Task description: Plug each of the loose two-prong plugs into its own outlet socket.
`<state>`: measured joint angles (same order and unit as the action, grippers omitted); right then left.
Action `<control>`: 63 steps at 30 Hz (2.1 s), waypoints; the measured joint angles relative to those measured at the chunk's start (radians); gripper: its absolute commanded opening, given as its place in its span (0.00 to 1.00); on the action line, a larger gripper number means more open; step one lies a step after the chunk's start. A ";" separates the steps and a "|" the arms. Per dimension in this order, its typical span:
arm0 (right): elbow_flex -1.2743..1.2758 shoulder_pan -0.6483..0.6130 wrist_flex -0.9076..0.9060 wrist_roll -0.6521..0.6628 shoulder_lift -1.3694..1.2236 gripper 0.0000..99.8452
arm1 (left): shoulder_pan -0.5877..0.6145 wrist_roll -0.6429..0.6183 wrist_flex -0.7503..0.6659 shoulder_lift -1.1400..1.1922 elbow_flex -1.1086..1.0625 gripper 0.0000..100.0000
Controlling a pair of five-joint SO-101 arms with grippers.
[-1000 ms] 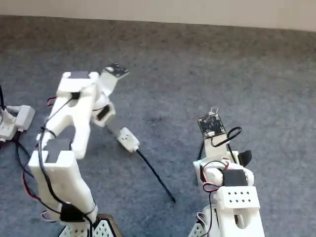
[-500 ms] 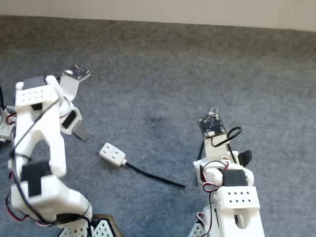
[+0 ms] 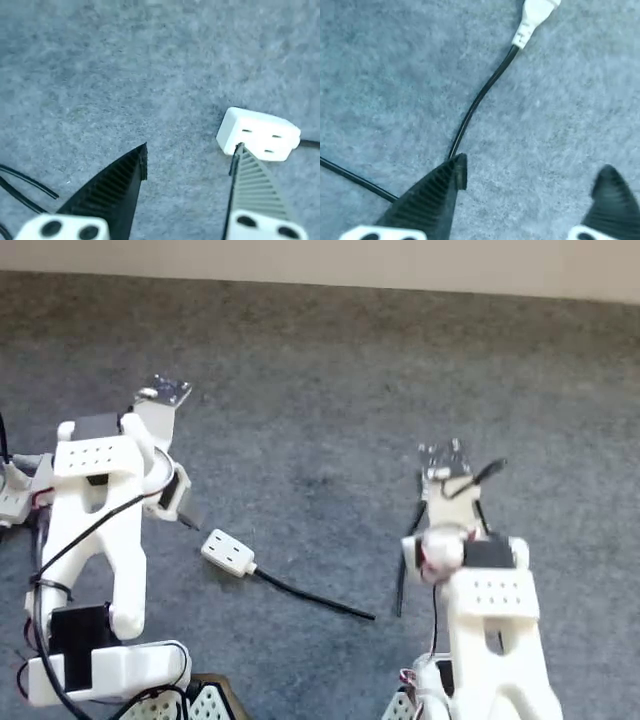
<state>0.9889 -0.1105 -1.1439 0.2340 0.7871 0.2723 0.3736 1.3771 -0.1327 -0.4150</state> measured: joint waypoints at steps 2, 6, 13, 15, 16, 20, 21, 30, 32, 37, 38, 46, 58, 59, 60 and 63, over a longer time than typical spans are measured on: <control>-0.083 0.000 -0.009 -0.014 -0.103 0.17 | -0.009 0.034 -0.012 0.000 -0.031 0.28; -0.114 0.000 0.018 -0.104 -0.195 0.01 | -0.061 0.057 0.020 0.000 -0.046 0.28; -0.017 0.000 0.158 -0.141 -0.196 0.01 | -0.236 -0.265 0.109 0.000 -0.046 0.28; 0.020 0.000 0.186 -0.141 -0.196 0.01 | -0.310 -0.342 0.124 0.000 -0.046 0.28; 0.035 0.000 0.192 -0.141 -0.196 0.01 | -0.328 -0.364 0.124 0.000 -0.046 0.28; 0.044 0.000 0.199 -0.141 -0.196 0.01 | -0.325 -0.393 0.133 0.000 -0.046 0.28; 0.044 0.000 0.199 -0.141 -0.196 0.01 | -0.327 -0.393 0.144 0.000 -0.046 0.28; 0.049 0.000 0.199 -0.141 -0.196 0.01 | -0.267 0.348 0.051 0.000 -0.046 0.28; 0.049 0.000 0.199 -0.141 -0.196 0.01 | -0.235 0.574 -0.011 0.000 -0.046 0.28; 0.049 0.000 0.199 -0.127 -0.196 0.01 | -0.233 0.991 -0.068 0.000 -0.052 0.28; 0.049 0.000 0.199 -0.120 -0.196 0.01 | -0.235 1.002 -0.071 0.000 -0.068 0.28; 0.049 0.000 0.199 -0.112 -0.196 0.01 | -0.273 1.014 -0.210 -0.008 -0.262 0.28; 0.049 0.000 0.199 -0.112 -0.196 0.01 | -0.273 1.014 -0.381 -0.028 -0.338 0.28; 0.049 0.000 0.199 -0.112 -0.196 0.01 | -0.273 1.014 -0.354 -0.028 -0.331 0.28; 0.049 0.000 0.199 -0.112 -0.196 0.01 | -0.275 1.014 -0.334 -0.028 -0.325 0.28; 0.049 0.000 0.199 -0.112 -0.196 0.01 | -0.276 1.014 -0.293 -0.028 -0.293 0.28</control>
<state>1.0380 -0.1105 -0.9444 0.1220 0.5907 -0.0038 1.3878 1.0840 -0.1603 -0.7081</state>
